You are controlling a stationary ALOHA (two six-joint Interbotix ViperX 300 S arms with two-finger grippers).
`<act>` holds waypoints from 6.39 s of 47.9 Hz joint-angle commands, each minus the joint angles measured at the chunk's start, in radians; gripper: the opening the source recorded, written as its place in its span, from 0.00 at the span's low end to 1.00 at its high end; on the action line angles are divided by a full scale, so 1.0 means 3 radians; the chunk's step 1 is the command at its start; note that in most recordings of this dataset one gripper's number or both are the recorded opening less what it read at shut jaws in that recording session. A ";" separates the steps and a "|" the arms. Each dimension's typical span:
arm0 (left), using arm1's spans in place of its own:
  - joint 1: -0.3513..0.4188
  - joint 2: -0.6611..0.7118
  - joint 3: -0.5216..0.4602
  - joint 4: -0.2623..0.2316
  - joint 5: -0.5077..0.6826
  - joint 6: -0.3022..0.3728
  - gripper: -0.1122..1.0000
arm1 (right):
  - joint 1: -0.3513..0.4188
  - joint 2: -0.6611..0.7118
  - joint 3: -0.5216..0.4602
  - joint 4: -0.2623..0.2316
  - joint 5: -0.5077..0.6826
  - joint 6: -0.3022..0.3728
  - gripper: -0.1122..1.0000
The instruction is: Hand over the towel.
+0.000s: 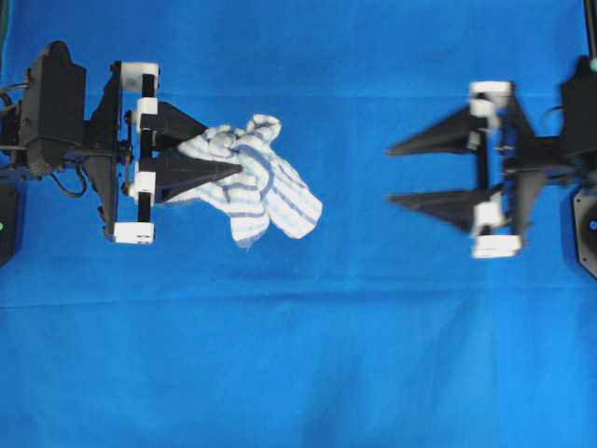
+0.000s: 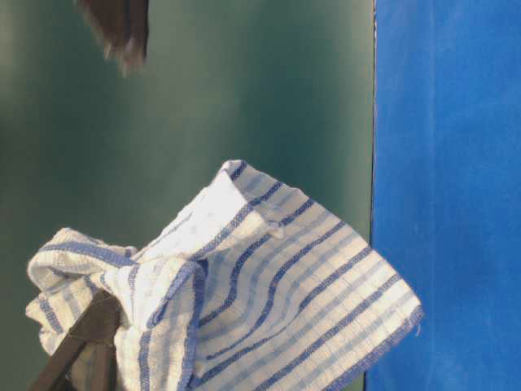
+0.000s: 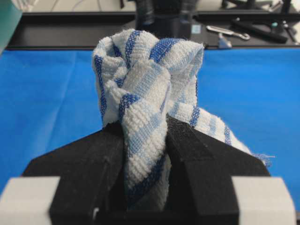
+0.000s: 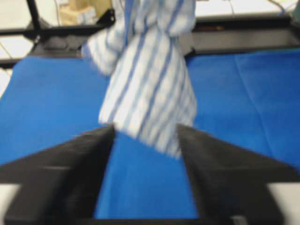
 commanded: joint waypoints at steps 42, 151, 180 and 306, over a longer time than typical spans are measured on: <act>-0.0010 -0.0020 -0.0066 0.0005 -0.0010 -0.0005 0.22 | 0.0077 0.1728 -0.1590 0.0000 -0.0056 0.0123 0.74; -0.0020 -0.1447 0.0465 0.0000 0.0670 -0.0061 0.93 | 0.0092 0.1319 -0.1171 -0.0015 0.0890 0.0107 0.21; -0.0020 -0.1381 0.0470 0.0000 0.0654 -0.0031 0.93 | 0.0010 0.2388 -0.1570 0.0000 0.1825 0.0153 0.21; -0.0020 -0.2991 0.1560 0.0005 0.1074 0.0072 0.92 | 0.0005 -0.1928 0.1104 -0.0332 0.0920 0.0143 0.72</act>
